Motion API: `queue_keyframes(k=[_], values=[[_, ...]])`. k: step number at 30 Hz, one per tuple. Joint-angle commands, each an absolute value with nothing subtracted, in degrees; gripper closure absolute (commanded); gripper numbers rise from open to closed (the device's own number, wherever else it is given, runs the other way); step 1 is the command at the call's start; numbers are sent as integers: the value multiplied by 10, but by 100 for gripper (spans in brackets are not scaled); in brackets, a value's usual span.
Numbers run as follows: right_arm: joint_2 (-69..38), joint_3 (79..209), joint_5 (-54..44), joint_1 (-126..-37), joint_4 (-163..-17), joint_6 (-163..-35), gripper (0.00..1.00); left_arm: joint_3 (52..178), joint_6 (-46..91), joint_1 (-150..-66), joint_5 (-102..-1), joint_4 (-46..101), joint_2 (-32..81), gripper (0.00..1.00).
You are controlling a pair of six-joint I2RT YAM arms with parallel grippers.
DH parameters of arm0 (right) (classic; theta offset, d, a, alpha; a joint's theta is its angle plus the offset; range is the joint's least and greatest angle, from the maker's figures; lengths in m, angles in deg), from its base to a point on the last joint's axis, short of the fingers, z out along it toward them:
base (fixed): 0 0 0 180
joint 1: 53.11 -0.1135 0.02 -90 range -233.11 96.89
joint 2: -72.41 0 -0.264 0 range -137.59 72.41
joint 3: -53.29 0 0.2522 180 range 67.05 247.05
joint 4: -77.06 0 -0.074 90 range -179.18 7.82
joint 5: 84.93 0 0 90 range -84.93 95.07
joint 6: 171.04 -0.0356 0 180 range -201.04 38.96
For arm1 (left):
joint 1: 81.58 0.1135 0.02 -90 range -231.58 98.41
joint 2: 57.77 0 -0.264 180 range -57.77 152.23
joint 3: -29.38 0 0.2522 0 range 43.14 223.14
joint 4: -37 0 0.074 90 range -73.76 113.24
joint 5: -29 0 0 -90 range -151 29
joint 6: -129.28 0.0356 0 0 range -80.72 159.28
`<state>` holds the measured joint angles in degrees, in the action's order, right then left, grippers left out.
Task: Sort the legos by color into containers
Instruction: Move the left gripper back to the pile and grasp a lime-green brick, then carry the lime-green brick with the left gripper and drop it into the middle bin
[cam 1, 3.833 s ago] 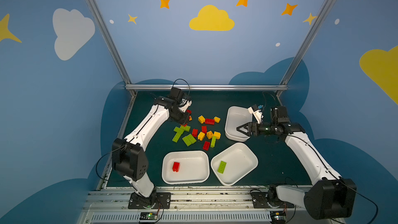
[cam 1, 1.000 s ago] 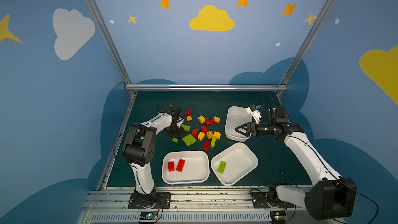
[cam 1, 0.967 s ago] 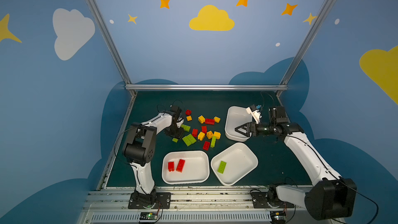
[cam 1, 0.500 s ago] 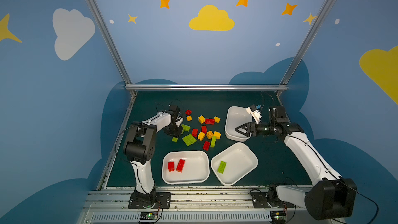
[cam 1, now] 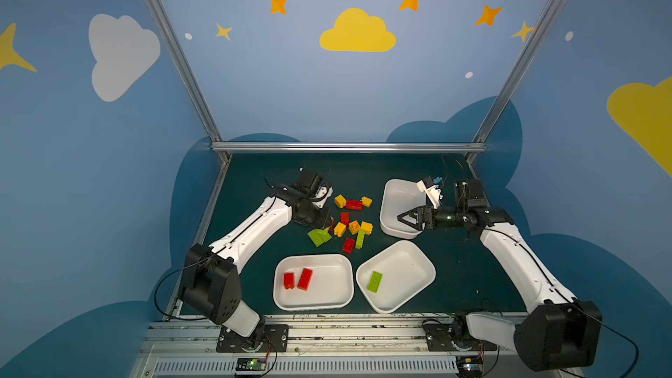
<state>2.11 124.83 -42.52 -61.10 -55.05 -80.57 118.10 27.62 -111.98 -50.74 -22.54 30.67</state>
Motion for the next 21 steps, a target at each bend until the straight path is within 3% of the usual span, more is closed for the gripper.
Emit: queue_keyframes(k=[1, 10, 21], values=[[34, 1239, -426, -602, -543, -798, 11, 1177, 187, -1185, -481, -220, 301, 68], [33, 1231, -432, -584, -533, -805, 11, 1212, 102, -1370, -499, -162, 375, 68], [26, 1230, -439, -581, -513, -815, 12, 1242, 117, -1452, -502, -120, 488, 67]])
